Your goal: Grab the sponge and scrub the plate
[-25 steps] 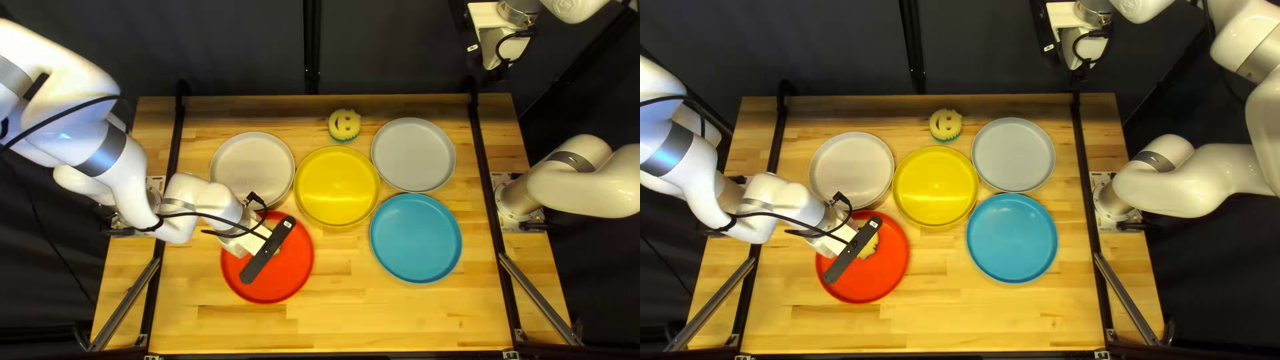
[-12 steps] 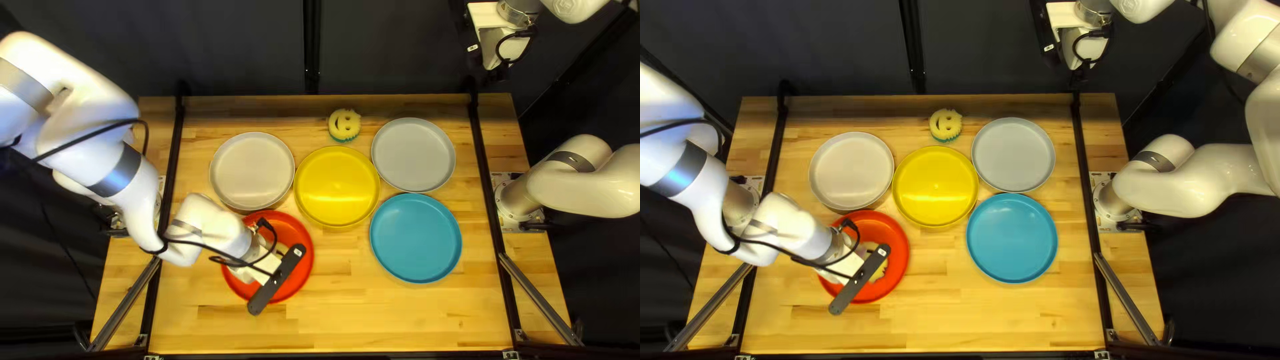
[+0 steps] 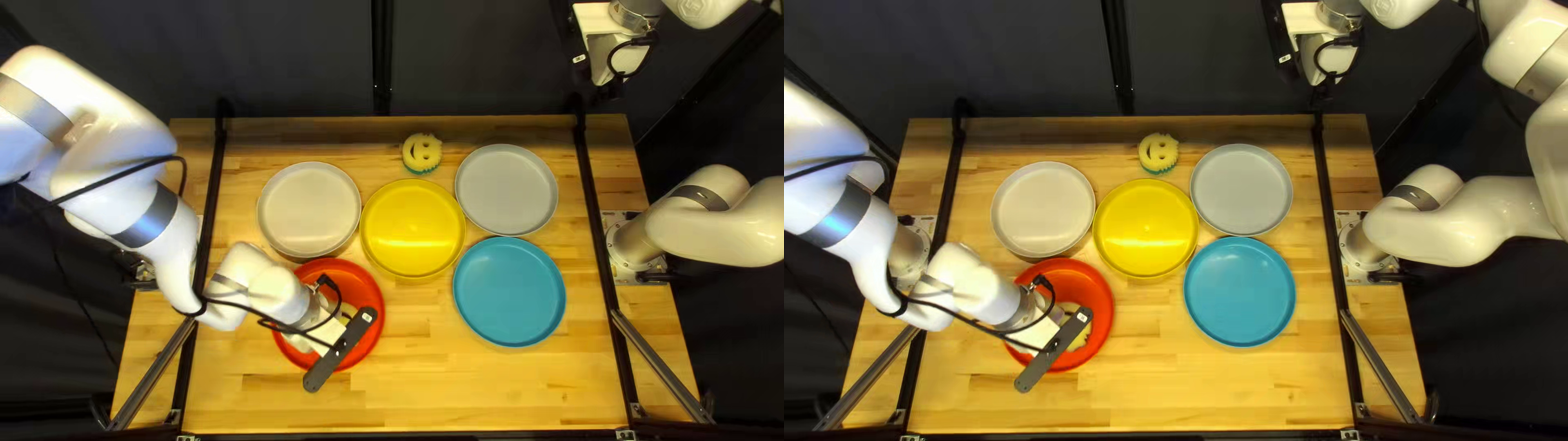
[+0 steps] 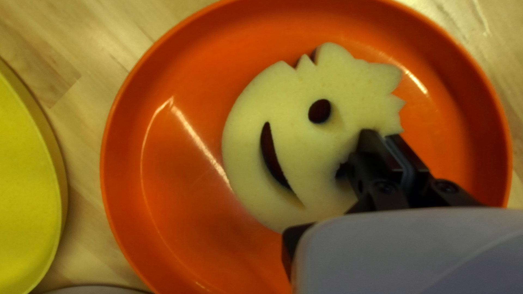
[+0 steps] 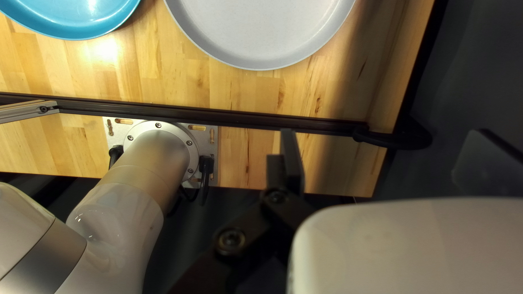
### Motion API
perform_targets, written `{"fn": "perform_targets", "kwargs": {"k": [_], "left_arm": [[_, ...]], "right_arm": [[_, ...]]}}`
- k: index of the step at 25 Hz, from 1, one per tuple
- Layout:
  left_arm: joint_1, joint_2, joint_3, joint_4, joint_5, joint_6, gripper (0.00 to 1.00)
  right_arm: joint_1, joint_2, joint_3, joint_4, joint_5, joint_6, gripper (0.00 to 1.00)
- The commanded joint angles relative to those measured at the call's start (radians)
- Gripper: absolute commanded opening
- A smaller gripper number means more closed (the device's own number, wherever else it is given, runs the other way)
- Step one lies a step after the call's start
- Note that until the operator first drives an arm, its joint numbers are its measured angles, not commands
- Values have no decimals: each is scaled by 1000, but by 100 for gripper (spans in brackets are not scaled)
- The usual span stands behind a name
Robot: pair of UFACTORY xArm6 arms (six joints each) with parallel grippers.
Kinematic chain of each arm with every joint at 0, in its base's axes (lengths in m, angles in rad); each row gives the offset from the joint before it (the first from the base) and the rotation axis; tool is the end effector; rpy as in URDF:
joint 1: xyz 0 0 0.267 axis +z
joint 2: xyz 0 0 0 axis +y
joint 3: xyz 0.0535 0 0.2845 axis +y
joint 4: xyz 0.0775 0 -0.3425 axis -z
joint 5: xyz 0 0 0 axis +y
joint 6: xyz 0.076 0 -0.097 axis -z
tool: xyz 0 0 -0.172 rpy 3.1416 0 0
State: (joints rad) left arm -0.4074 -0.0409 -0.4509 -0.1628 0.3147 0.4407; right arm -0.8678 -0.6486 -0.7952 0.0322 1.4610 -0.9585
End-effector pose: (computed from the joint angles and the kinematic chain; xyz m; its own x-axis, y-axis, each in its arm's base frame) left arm 0.3612 -0.1578 0.0368 0.7526 -0.6314 0.1866 -0.6422 -0.7665 -0.0034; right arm 0.1950 -0.2172 0.2894 0.9961 0.0865 0.0162 0.0870 -0.9957 -0.0325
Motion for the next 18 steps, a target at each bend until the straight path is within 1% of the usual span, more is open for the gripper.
{"fn": "perform_targets", "kwargs": {"k": [1, 3, 5, 8, 10, 11, 13, 16, 18], "left_arm": [[43, -32, 19, -26, 27, 56, 0], [43, -27, 6, -22, 35, 53, 0], [35, -17, -20, 2, 48, 26, 0], [43, -42, -39, 48, 90, -14, 0], [56, -84, -56, 92, 149, -45, 0], [57, -91, -60, 104, 160, -53, 0], [74, -116, -101, 147, 233, -68, 0], [116, -104, -151, 175, 282, -40, 0], [183, -54, -207, 175, 295, 36, 0]], "right_arm": [[0, 0, 0, 0, 0, 0, 100], [0, 0, 0, 0, 0, 0, 100], [0, 0, 0, 0, 0, 0, 100], [0, 0, 0, 0, 0, 0, 100], [0, 0, 0, 0, 0, 0, 100], [0, 0, 0, 0, 0, 0, 100], [0, 0, 0, 0, 0, 0, 100], [0, 0, 0, 0, 0, 0, 100], [0, 0, 0, 0, 0, 0, 100]]}}
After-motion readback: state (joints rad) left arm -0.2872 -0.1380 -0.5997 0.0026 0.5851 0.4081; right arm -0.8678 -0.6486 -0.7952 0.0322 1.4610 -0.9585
